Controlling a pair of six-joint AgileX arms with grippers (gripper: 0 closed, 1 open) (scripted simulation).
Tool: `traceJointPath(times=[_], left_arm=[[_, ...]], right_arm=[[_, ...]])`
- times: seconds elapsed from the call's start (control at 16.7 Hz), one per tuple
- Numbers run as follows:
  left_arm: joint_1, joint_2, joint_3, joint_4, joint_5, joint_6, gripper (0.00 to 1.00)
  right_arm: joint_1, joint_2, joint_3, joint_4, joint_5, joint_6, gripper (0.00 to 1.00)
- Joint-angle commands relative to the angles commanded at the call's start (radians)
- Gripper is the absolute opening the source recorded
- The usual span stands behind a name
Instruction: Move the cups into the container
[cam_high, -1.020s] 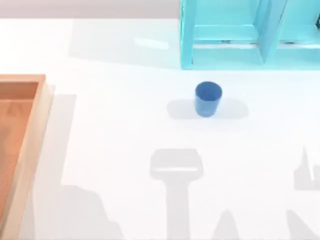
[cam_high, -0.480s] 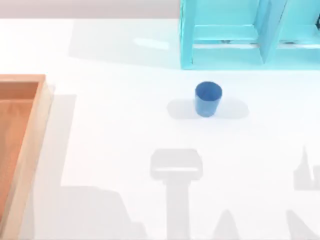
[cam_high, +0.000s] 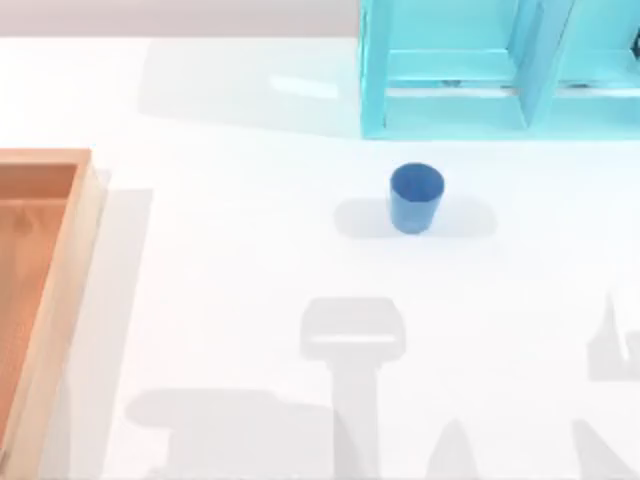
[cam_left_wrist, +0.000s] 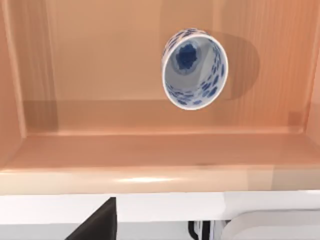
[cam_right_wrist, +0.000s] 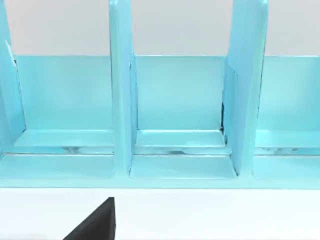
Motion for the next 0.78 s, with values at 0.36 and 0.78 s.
traceJointPath(times=[0.36, 0.78], left_arm=[[-0.026, 0.049, 0.036, -0.009, -0.021, -0.027, 1.0], [-0.277, 0.358, 0.369, -0.032, -0.099, -0.268, 1.0]], right_arm=[[0.0, 0.0, 0.0, 0.0, 0.0, 0.0, 1.0], [0.0, 0.0, 0.0, 0.0, 0.0, 0.0, 1.0]])
